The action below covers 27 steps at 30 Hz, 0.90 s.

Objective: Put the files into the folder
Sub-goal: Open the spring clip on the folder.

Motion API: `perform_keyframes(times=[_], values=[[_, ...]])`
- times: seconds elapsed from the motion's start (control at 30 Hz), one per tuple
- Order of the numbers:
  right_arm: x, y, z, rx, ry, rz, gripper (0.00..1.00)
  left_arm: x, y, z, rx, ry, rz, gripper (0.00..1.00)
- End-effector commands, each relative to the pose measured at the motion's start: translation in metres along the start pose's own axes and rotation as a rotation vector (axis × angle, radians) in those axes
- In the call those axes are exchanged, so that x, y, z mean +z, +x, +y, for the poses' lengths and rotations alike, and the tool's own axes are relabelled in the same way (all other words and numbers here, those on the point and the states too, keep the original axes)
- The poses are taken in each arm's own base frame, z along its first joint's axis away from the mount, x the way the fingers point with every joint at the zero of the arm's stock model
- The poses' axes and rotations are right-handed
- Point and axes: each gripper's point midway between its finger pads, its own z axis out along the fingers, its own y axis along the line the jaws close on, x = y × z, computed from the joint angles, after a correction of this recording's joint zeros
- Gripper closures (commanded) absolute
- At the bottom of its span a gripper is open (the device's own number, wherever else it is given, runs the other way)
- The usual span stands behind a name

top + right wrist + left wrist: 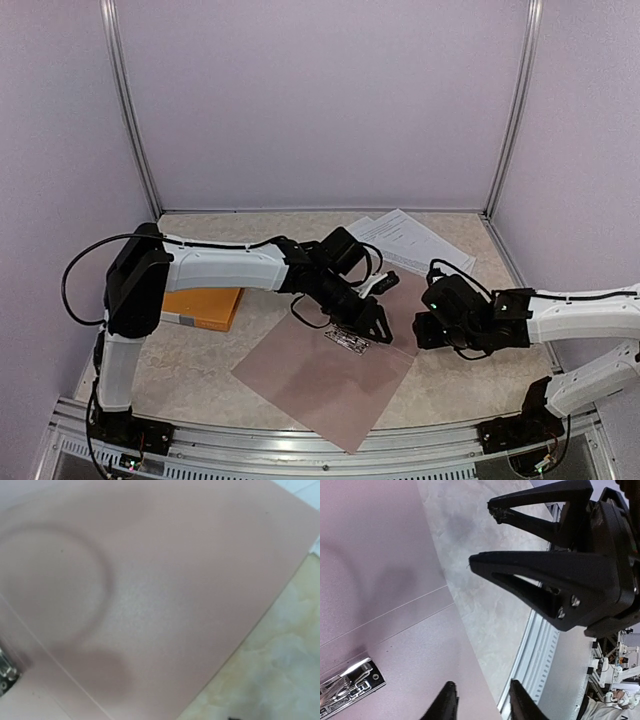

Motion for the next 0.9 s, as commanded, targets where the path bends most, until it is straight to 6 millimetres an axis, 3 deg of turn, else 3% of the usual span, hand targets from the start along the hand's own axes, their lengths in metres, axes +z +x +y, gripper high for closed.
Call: perform_keyframes(times=[0.0,0.2,0.4,0.53,0.67,0.87], values=[[0.003,0.003,0.015,-0.012,-0.086,-0.010,0.44,-0.029,0.005,0.017,-0.006,-0.105,-0.062,0.57],[0.011,0.003,0.024,-0.048,-0.098,0.000,0.44,-0.065,0.010,0.036,-0.065,-0.196,-0.184,0.33],[0.029,0.014,0.023,-0.085,-0.031,0.054,0.46,-0.083,0.003,0.067,-0.135,-0.280,-0.241,0.27],[0.043,0.017,0.023,-0.104,0.007,0.075,0.51,-0.080,-0.015,0.083,-0.135,-0.327,-0.260,0.26],[0.054,0.016,0.022,-0.097,-0.002,0.078,0.56,-0.064,-0.022,0.100,-0.142,-0.356,-0.243,0.26],[0.066,0.026,0.013,-0.065,-0.003,0.110,0.60,-0.040,-0.016,0.093,-0.158,-0.293,-0.188,0.29]])
